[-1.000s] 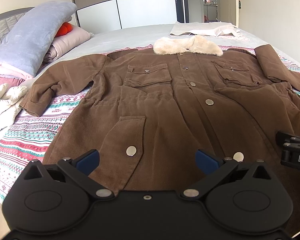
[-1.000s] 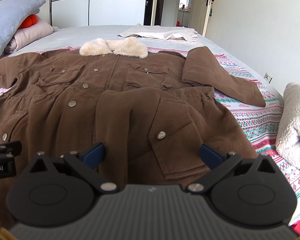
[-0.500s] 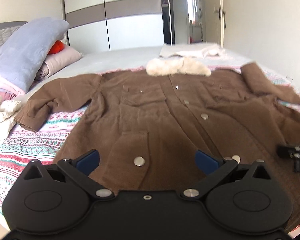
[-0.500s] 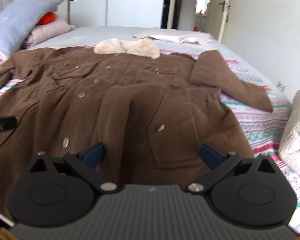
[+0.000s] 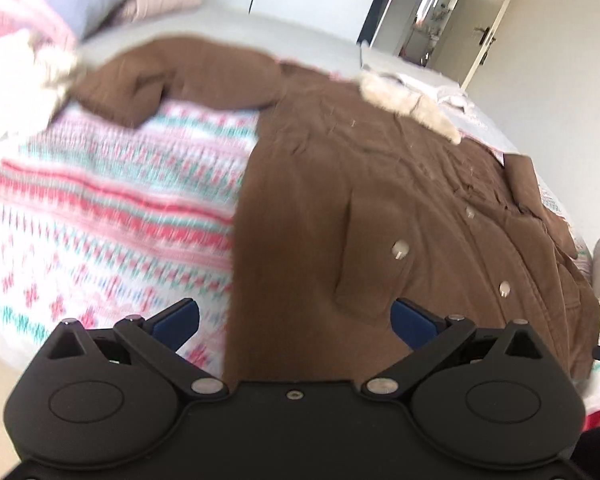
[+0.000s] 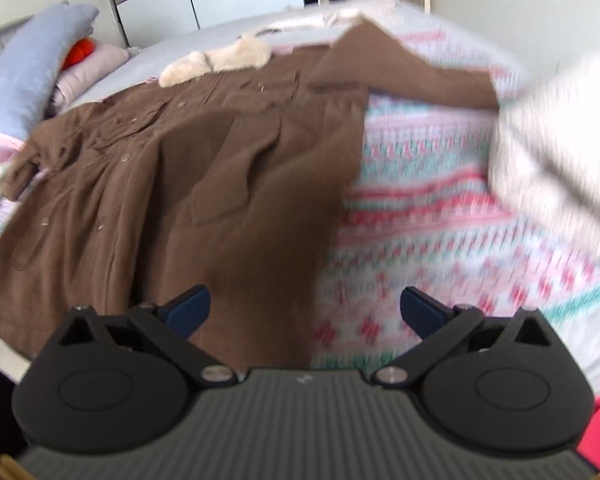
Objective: Fold large clothes
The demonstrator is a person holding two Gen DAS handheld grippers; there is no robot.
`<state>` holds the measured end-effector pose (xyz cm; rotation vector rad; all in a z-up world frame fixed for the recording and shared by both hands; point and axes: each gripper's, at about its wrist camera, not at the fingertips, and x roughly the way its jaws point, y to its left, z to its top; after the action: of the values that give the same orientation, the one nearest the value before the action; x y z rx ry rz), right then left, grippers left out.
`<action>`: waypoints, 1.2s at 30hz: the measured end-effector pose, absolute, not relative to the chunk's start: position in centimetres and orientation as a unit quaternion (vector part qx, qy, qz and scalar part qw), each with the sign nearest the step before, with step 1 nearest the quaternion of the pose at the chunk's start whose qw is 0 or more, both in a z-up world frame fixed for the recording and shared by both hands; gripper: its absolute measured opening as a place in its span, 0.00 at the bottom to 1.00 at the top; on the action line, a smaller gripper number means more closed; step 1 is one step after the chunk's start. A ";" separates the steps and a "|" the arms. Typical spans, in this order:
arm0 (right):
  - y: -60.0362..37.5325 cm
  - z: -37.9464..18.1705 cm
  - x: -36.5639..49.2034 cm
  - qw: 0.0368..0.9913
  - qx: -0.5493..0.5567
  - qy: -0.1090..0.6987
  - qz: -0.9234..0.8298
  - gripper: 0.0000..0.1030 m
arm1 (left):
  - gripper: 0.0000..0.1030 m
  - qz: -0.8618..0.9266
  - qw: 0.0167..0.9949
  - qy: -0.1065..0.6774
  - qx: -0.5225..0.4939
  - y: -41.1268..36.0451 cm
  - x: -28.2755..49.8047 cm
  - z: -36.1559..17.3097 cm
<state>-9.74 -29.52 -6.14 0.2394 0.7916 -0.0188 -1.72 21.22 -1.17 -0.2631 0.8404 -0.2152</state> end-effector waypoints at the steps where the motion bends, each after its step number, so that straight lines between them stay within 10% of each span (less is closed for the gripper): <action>1: -30.2 -6.5 -10.0 0.911 0.143 0.388 0.007 1.00 | 1.00 -0.111 0.892 0.415 -0.137 21.7 -1.8 -1.6; 8: -34.6 -10.2 -9.1 0.847 0.355 0.383 0.096 0.96 | 0.92 -0.161 0.848 0.460 -0.207 23.2 -1.8 -4.6; 10: -34.8 -10.7 -8.6 0.841 0.375 0.377 0.104 0.83 | 0.84 -0.188 0.826 0.475 -0.238 23.3 -1.6 -5.9; 12: -34.8 -11.0 -8.2 0.830 0.395 0.373 0.127 0.50 | 0.73 -0.206 0.819 0.474 -0.248 22.9 -1.8 -6.2; 14: -34.8 -11.5 -7.7 0.809 0.426 0.373 0.159 0.18 | 0.39 -0.223 0.823 0.464 -0.239 22.4 -2.4 -5.3; 16: -34.7 -11.0 -8.0 0.813 0.429 0.362 0.156 0.13 | 0.28 -0.235 0.827 0.445 -0.251 22.5 -2.9 -4.4; 24: -37.3 -2.6 -14.5 0.889 0.367 0.257 0.090 0.10 | 0.22 -0.205 0.872 0.361 -0.258 26.1 -6.4 2.3; 31: -36.8 -6.7 -12.3 0.878 0.244 0.410 -0.044 0.11 | 0.31 -0.107 0.865 0.483 -0.090 23.6 -5.3 -2.5; 34: -35.7 -8.4 -11.8 0.871 0.202 0.442 -0.078 0.22 | 0.52 -0.077 0.880 0.467 -0.046 22.5 -5.9 -0.3; 36: -35.5 -6.8 -12.3 0.879 0.186 0.427 -0.102 0.54 | 0.67 -0.047 0.902 0.428 -0.010 22.2 -6.8 1.3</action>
<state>-12.34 -35.50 -6.83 0.3869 0.8895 -0.2129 -6.84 22.25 1.33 -0.0202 0.8858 -0.0968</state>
